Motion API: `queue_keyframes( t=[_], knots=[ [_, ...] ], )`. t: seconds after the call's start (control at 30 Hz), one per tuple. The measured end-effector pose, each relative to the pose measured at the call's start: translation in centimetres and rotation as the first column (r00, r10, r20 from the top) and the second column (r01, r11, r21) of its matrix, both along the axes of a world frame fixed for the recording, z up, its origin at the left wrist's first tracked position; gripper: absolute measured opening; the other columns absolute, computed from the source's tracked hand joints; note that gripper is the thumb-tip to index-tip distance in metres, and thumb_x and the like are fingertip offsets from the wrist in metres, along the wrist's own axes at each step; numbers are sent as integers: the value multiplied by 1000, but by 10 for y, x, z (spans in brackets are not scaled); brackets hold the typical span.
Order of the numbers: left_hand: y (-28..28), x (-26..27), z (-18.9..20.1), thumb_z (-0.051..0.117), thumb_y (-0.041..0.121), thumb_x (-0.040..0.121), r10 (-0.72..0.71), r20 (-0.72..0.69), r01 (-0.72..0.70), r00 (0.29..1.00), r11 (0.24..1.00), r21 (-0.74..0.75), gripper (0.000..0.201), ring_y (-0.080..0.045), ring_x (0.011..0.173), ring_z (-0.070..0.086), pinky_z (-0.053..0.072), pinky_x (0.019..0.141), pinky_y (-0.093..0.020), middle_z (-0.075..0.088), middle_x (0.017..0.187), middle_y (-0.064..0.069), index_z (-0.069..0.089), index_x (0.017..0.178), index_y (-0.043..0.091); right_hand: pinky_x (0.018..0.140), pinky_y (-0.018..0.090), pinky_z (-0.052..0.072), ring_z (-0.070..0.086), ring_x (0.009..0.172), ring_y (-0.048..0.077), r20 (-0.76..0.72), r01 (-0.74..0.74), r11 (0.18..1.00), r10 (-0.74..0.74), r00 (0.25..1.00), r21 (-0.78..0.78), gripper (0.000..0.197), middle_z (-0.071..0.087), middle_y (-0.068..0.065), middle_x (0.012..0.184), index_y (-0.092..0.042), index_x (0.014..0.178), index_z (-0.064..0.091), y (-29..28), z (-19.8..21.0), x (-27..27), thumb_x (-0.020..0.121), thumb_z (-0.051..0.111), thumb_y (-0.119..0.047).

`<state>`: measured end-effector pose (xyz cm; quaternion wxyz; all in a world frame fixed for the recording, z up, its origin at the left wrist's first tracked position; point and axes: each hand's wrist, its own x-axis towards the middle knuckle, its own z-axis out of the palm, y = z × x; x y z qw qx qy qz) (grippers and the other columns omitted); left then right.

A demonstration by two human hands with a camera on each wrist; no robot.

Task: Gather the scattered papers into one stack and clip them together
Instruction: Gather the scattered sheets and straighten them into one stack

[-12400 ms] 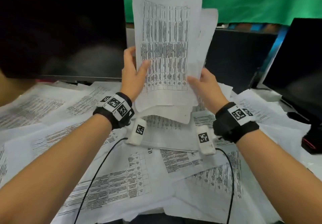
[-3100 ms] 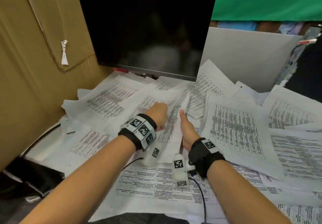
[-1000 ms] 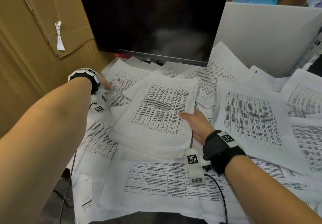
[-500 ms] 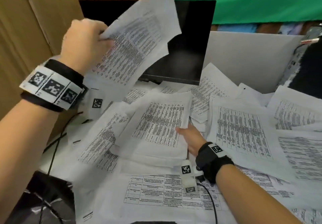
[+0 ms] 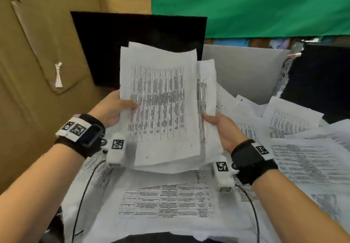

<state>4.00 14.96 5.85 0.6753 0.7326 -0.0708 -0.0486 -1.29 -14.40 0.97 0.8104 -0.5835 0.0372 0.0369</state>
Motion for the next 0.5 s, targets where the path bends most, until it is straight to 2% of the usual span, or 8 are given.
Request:
queue_keyframes(
  t=[0.1,0.17,0.23,0.3,0.33,0.37,0.43,0.5],
  knots=[
    [-19,1,-24,54,-1,91,-43,-122,31,992,994,-105,40,-31,112,62,44,101,-48,64,121,-15,52,130,7,103,54,45,59,121,37,-31,-8,1000,9,999,26,43,62,18,130,-10,141,49,-14,-1,-6,98,48,-9],
    [-31,1,-37,53,7,95,-118,-202,83,972,981,-173,39,-34,114,61,48,97,-50,65,121,-15,49,134,9,95,47,52,66,110,33,-30,-27,1000,28,999,10,40,68,15,121,-9,137,54,-14,2,-14,99,47,-17],
    [-47,-2,-40,53,8,95,-149,-172,117,974,976,-184,39,-32,108,64,52,92,-51,65,121,-14,46,133,11,91,40,53,68,107,27,8,-57,998,57,998,-1,44,70,10,119,-16,133,59,-19,8,-20,101,43,-40],
    [-63,-4,-34,57,7,92,-40,9,41,999,995,-89,44,-25,104,65,50,95,-49,60,126,-11,40,131,16,99,42,49,64,116,25,55,-99,993,102,993,-67,51,66,7,128,-22,137,55,-24,21,-25,98,43,-52],
    [-71,-7,-28,60,6,90,26,132,-18,991,998,-63,52,-19,105,64,49,97,-45,56,130,-6,36,133,22,101,43,49,63,117,24,88,-98,984,112,990,-152,47,65,7,129,-21,138,53,-28,27,-27,98,49,-45],
    [-80,-11,-20,62,5,88,60,254,-46,965,997,-62,64,-12,107,61,50,97,-37,52,134,0,29,139,26,101,44,49,65,115,24,111,-74,965,105,988,-252,42,66,8,129,-17,137,53,-32,33,-27,98,55,-32],
    [-101,-20,-2,63,5,88,76,465,-50,882,996,-68,77,-2,110,58,50,90,-17,46,138,5,18,147,22,99,44,52,68,109,22,214,106,898,-14,977,-426,38,68,7,123,-12,132,55,-44,49,-25,94,60,-11],
    [-123,-27,17,61,9,91,110,621,-85,776,994,-70,68,9,111,53,46,87,-7,47,133,8,21,146,11,100,42,51,67,110,17,321,261,832,-106,941,-490,42,67,0,124,-15,131,54,-60,65,-24,91,65,-19]
  ],
)
